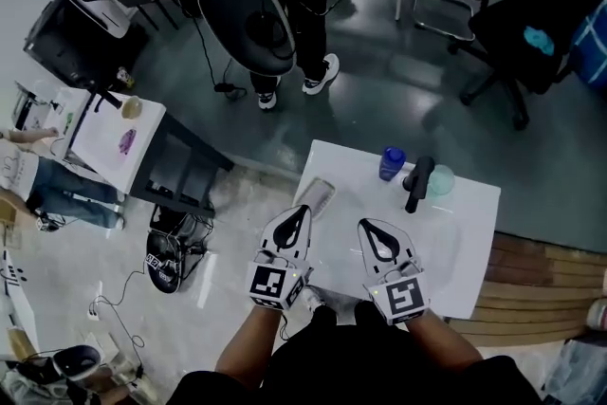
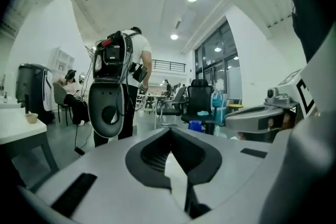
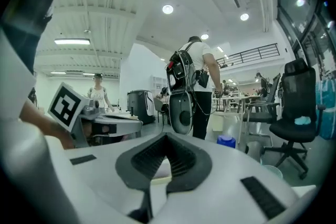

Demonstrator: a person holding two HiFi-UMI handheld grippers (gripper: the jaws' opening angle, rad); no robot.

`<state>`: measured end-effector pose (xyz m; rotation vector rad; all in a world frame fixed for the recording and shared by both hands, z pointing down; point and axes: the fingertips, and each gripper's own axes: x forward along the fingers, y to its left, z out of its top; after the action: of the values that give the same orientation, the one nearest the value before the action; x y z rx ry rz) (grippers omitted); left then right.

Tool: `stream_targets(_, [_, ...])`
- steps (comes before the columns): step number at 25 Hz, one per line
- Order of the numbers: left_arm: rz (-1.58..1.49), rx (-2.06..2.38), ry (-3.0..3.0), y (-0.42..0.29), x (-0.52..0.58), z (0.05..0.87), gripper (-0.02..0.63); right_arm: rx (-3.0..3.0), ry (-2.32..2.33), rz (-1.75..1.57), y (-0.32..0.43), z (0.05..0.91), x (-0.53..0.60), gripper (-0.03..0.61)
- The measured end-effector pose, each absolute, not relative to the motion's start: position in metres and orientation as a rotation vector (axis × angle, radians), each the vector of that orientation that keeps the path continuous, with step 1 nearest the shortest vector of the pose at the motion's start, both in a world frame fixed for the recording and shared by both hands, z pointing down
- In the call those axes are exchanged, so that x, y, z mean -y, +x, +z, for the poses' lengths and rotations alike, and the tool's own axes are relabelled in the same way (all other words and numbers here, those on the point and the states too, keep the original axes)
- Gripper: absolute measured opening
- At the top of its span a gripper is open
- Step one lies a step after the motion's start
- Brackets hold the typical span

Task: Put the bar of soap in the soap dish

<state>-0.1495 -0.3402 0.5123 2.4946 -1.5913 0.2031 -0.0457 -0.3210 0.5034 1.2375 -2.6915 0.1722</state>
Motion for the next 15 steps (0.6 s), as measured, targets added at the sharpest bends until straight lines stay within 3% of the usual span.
stream_targets(15, [0.056, 1.640, 2.595, -0.154, 0.305, 0.450, 0.021, 2.720, 1.316, 0.036, -0.051, 0.437, 0.320, 0.009])
